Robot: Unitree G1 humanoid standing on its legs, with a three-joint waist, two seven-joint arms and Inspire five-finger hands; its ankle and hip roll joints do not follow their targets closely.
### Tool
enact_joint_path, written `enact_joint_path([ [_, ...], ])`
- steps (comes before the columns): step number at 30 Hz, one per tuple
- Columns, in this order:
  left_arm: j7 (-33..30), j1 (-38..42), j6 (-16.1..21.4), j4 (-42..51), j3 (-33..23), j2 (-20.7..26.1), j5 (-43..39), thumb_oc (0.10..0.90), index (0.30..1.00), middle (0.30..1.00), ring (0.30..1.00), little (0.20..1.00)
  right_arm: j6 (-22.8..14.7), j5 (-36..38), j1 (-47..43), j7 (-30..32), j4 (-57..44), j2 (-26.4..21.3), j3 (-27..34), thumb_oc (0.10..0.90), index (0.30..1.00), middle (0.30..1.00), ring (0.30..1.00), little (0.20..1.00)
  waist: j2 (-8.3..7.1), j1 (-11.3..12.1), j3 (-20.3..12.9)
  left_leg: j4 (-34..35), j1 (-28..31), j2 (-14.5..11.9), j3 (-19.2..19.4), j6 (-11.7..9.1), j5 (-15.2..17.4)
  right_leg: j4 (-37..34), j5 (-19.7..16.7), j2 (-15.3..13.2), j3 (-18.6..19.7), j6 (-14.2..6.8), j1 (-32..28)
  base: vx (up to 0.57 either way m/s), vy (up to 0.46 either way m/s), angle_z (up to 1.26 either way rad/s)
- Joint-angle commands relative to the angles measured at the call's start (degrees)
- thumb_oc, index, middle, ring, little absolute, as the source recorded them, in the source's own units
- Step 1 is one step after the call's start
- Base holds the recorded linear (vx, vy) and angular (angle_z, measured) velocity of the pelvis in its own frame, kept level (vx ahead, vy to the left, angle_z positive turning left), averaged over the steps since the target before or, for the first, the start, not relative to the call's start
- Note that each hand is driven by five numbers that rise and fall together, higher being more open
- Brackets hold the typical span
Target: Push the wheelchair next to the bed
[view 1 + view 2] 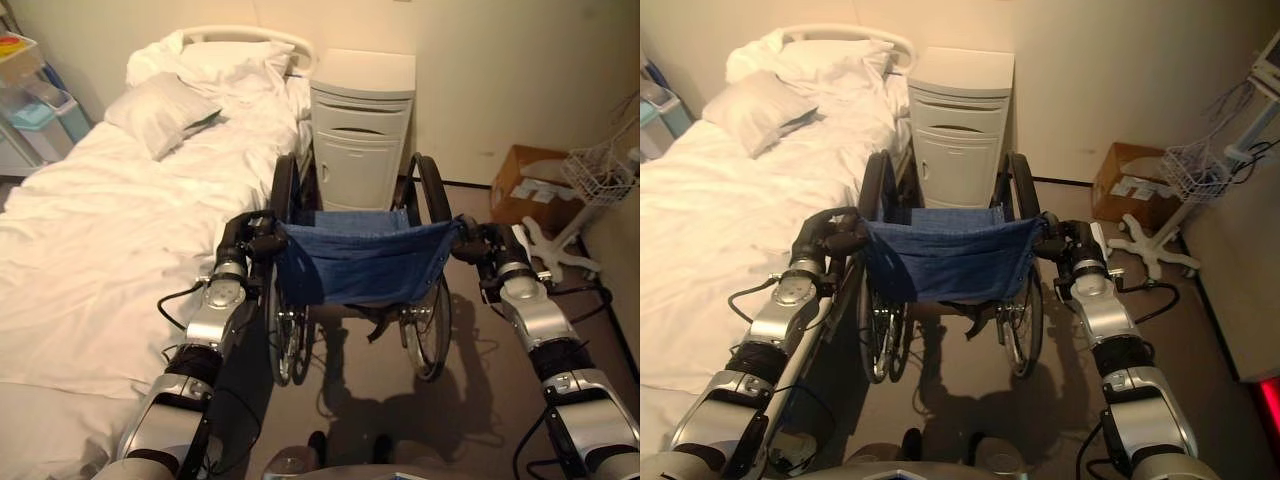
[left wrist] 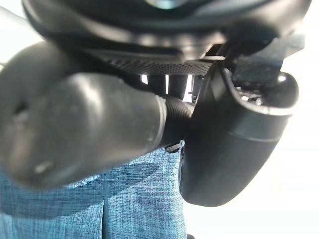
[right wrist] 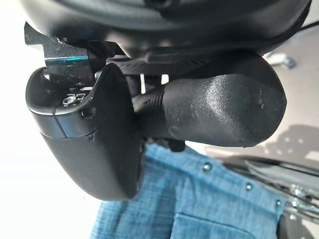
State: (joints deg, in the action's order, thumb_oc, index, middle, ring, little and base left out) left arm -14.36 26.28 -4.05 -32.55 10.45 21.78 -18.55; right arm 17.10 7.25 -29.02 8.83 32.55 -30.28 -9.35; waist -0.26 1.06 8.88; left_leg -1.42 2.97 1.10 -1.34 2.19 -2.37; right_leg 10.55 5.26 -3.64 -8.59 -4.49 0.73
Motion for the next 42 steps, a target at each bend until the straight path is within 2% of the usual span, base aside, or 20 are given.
enact_joint_path([
  [1,4.74,-3.73,-0.27,-1.08,3.69,1.30,0.66,0.400,0.300,0.300,0.300,0.300,1.37,-6.16,3.09,-5.60,5.89,-0.47,-9.42,0.400,0.300,0.300,0.300,0.300,-1.22,1.99,-1.07,-1.11,0.11,2.49,0.84,-0.52,4.18,-7.12,-4.51,0.48,0.64,-0.16,-4.35,0.08,0.030,0.05],
  [6,4.83,-3.72,-1.12,-1.58,4.08,0.46,0.40,0.400,0.300,0.300,0.300,0.300,1.47,-7.55,1.55,-6.03,7.22,-1.01,-9.83,0.400,0.300,0.300,0.300,0.300,-1.11,2.13,-1.73,0.53,1.19,2.57,0.75,-0.28,4.68,-8.62,-4.66,0.52,0.98,-0.19,-4.88,0.07,0.013,0.01],
  [7,4.59,-3.76,-1.09,-1.81,4.22,0.46,0.45,0.518,0.476,0.476,0.476,0.476,1.65,-7.75,1.25,-6.11,7.43,-1.17,-9.84,0.400,0.300,0.300,0.300,0.300,-1.13,2.20,-1.88,0.63,1.27,2.54,0.77,-0.29,4.74,-8.62,-4.57,0.49,0.88,-0.21,-4.95,0.07,-0.002,0.02],
  [8,4.38,-3.76,-1.35,-1.77,4.30,0.48,0.35,0.800,0.900,0.900,0.900,0.900,1.85,-7.73,1.10,-6.13,7.46,-1.29,-9.91,0.400,0.300,0.300,0.300,0.300,-1.16,2.27,-1.92,0.68,1.34,2.52,0.80,-0.26,4.79,-8.62,-4.52,0.45,0.82,-0.22,-5.02,0.04,-0.004,0.01],
  [9,4.34,-3.77,-1.35,-1.77,4.32,0.49,0.33,0.800,0.900,0.900,0.900,0.900,1.93,-7.68,1.08,-6.06,7.44,-1.31,-9.93,0.400,0.300,0.300,0.300,0.300,-1.17,2.28,-1.94,0.72,1.38,2.52,0.81,-0.25,4.81,-8.63,-4.50,0.43,0.79,-0.23,-5.05,0.04,-0.005,0.02],
  [10,4.41,-3.96,-1.21,-1.51,4.32,0.58,0.29,0.800,0.900,0.900,0.900,0.900,2.41,-7.60,1.04,-5.58,7.21,-1.39,-9.96,0.800,0.900,0.900,0.900,0.900,-1.21,2.33,-1.97,0.85,1.55,2.51,0.81,-0.21,4.94,-8.67,-4.40,0.39,0.67,-0.25,-5.15,0.04,-0.004,0.01],
  [23,-0.23,-6.88,-0.41,2.39,2.59,0.40,1.56,0.800,0.900,0.900,0.900,0.900,4.53,-5.75,3.92,-2.73,3.60,-0.62,-8.10,0.800,0.900,0.900,0.900,0.900,-0.70,1.93,-1.56,1.37,2.99,2.18,1.67,0.07,5.82,-8.14,-3.40,0.36,0.69,-0.21,-5.77,0.01,-0.004,0.01],
  [30,-5.07,-9.46,-0.22,6.09,1.30,0.36,3.78,0.800,0.900,0.900,0.900,0.900,2.82,-3.25,7.74,0.36,-2.68,-0.30,-5.73,0.800,0.900,0.900,0.900,0.900,-0.72,1.52,-1.12,1.35,3.45,2.10,1.91,0.27,6.22,-7.87,-2.98,0.42,0.81,-0.19,-5.96,0.00,0.000,0.00],
  [33,-6.97,-11.03,0.97,8.52,0.29,0.48,4.88,0.800,0.900,0.900,0.900,0.900,0.73,-2.20,9.46,0.49,-5.58,-0.34,-4.20,0.800,0.900,0.900,0.900,0.900,-0.74,1.45,-0.96,1.21,3.37,2.14,1.88,0.36,6.29,-7.78,-2.82,0.49,0.89,-0.09,-5.95,0.00,0.000,0.00],
  [36,-10.38,-13.23,2.97,11.89,-1.51,0.91,7.38,0.800,0.900,0.900,0.900,0.900,-3.95,-1.61,12.39,0.33,-9.73,-0.03,-2.05,0.800,0.900,0.900,0.900,0.900,-0.83,1.40,-0.93,1.44,3.55,2.17,1.71,0.50,6.36,-7.79,-2.60,0.61,0.86,0.00,-6.02,0.00,0.000,0.00],
  [37,-10.79,-13.45,3.26,12.17,-1.71,0.96,7.81,0.800,0.900,0.900,0.900,0.900,-4.42,-1.59,12.65,0.41,-10.08,-0.01,-1.85,0.800,0.900,0.900,0.900,0.900,-0.85,1.40,-0.93,1.47,3.58,2.17,1.69,0.52,6.37,-7.79,-2.57,0.62,0.85,0.01,-6.03,0.00,0.000,0.00],
  [38,-14.07,-14.53,4.48,13.40,-2.76,1.23,11.51,0.800,0.900,0.900,0.900,0.900,-7.30,-2.06,13.93,2.43,-11.87,0.14,-0.82,0.800,0.900,0.900,0.900,0.900,-0.89,1.37,-0.93,1.57,3.71,2.17,1.65,0.55,6.40,-7.74,-2.43,0.67,0.79,0.07,-6.07,0.00,0.000,0.00],
  [40,-16.08,-15.33,5.22,14.35,-3.54,1.81,13.98,0.800,0.900,0.900,0.900,0.900,-8.81,-3.03,14.91,4.00,-13.16,0.24,0.11,0.800,0.900,0.900,0.900,0.900,-0.90,1.34,-1.01,1.67,3.81,2.16,1.68,0.55,6.45,-7.79,-2.31,0.72,0.76,0.07,-6.19,0.00,0.000,0.00],
  [42,-20.61,-16.71,5.74,16.66,-4.99,2.75,18.05,0.800,0.900,0.900,0.900,0.900,-12.14,-6.06,16.72,8.61,-15.95,0.64,1.58,0.800,0.900,0.900,0.900,0.900,-0.90,1.28,-1.23,1.85,3.87,2.20,1.62,0.63,6.52,-7.89,-2.12,0.82,0.83,0.08,-6.23,0.00,0.000,0.00],
])
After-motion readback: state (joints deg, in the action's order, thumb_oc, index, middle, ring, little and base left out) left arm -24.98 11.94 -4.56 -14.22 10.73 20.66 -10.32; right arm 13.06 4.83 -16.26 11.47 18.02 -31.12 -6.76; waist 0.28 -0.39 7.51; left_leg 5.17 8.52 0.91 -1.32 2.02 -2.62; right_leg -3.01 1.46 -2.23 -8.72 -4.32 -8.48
